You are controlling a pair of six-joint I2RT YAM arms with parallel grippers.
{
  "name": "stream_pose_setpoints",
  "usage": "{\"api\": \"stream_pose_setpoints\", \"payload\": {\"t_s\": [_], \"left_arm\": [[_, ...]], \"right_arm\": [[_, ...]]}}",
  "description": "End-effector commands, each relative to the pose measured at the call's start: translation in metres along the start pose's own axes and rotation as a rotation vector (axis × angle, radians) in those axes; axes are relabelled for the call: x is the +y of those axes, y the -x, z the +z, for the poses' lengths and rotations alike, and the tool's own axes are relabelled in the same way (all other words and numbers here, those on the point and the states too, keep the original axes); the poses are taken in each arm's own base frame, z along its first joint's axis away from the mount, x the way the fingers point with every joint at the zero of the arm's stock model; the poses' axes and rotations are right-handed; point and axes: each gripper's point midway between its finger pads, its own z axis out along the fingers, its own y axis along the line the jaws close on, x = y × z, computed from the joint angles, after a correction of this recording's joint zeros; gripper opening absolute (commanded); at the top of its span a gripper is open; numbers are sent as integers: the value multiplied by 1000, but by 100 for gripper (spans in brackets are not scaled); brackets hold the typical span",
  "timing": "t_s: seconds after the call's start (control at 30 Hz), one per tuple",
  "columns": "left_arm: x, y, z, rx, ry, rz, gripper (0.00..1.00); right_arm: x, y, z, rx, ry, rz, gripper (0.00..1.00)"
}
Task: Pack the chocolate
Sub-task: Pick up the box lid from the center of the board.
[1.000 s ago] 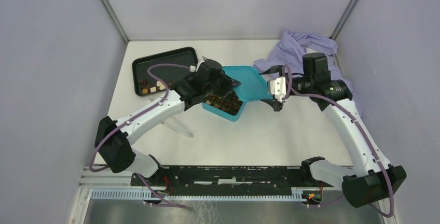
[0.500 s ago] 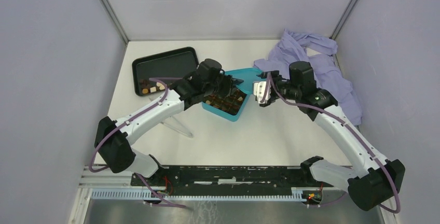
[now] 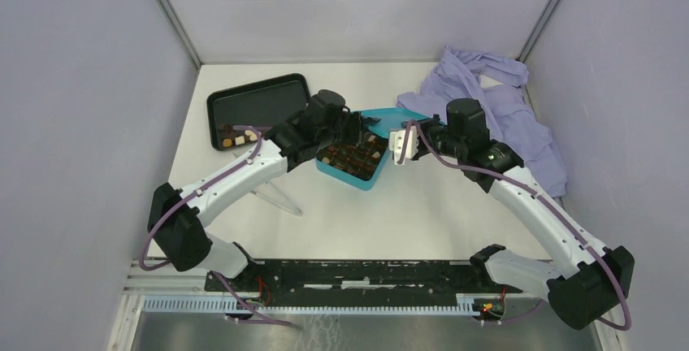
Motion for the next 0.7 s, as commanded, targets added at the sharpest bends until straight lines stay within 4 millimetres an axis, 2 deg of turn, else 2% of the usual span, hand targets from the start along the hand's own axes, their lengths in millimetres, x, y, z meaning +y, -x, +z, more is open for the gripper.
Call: {"api": "stream_pose_setpoints", "payload": {"t_s": [0.0,0.07,0.13,0.27,0.37,0.47,0.57,0.67], "left_arm": [[-44,-4,-14,3,-142,-23,37],[-50,-5,-17,7,-174,22,58],[-55,-3,-23,-11,-202,92,74],[-62,23,-52,-166,-249,358,90],[-65,41,-85,-288,-272,702,94],[-56,43,-113,-302,-288,1113,98],[-23,73,-121,-360,-153,1379,100],[13,112,-117,-420,54,1480,100]], "right_arm": [[-16,21,-9,-48,-48,44,0],[-20,27,-10,-68,-55,94,0],[-24,31,-12,-85,-61,169,0],[-20,37,-18,-136,-33,320,0],[-22,30,-31,-174,-34,467,0],[-19,26,-44,-241,7,613,0],[-15,27,-53,-308,44,743,0],[-12,23,-62,-403,58,917,0]]}}
